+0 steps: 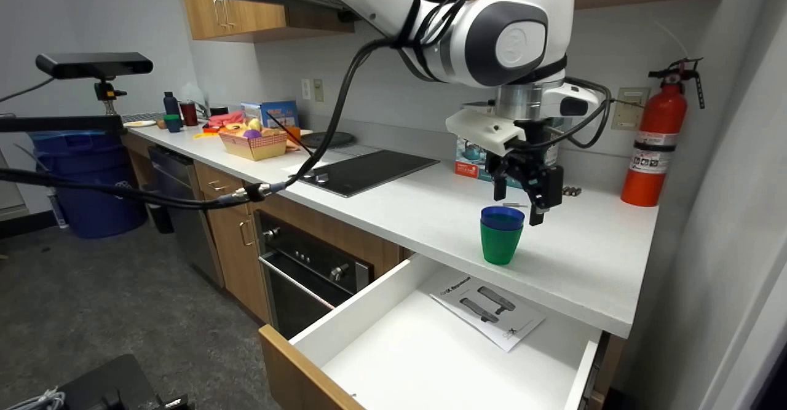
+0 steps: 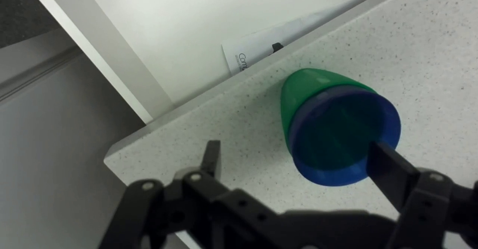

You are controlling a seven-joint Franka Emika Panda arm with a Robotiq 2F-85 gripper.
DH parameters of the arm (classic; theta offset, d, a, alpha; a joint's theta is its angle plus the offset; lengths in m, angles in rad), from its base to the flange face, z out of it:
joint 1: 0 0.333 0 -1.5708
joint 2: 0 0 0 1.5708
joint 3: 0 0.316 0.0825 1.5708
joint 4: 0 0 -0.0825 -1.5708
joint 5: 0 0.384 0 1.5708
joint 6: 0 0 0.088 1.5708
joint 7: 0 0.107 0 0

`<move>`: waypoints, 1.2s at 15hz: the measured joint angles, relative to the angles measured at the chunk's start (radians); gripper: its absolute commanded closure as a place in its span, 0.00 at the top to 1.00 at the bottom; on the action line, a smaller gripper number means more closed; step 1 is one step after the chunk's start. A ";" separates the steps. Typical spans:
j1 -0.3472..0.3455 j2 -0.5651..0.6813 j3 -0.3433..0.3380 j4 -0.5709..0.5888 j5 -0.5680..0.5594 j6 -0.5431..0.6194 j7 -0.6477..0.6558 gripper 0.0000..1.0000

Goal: Put the cup inside the drawer

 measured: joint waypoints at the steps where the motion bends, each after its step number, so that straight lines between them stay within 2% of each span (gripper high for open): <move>1: 0.000 0.013 0.000 0.009 0.000 0.003 0.000 1.00; 7: -0.001 0.092 0.027 0.053 0.000 0.037 -0.001 1.00; 8: -0.001 0.102 0.028 0.057 0.000 0.036 -0.001 0.76; 10: -0.001 0.117 0.028 0.065 -0.001 0.036 -0.001 0.66; 18: -0.004 0.131 0.027 0.075 -0.006 0.031 -0.001 0.03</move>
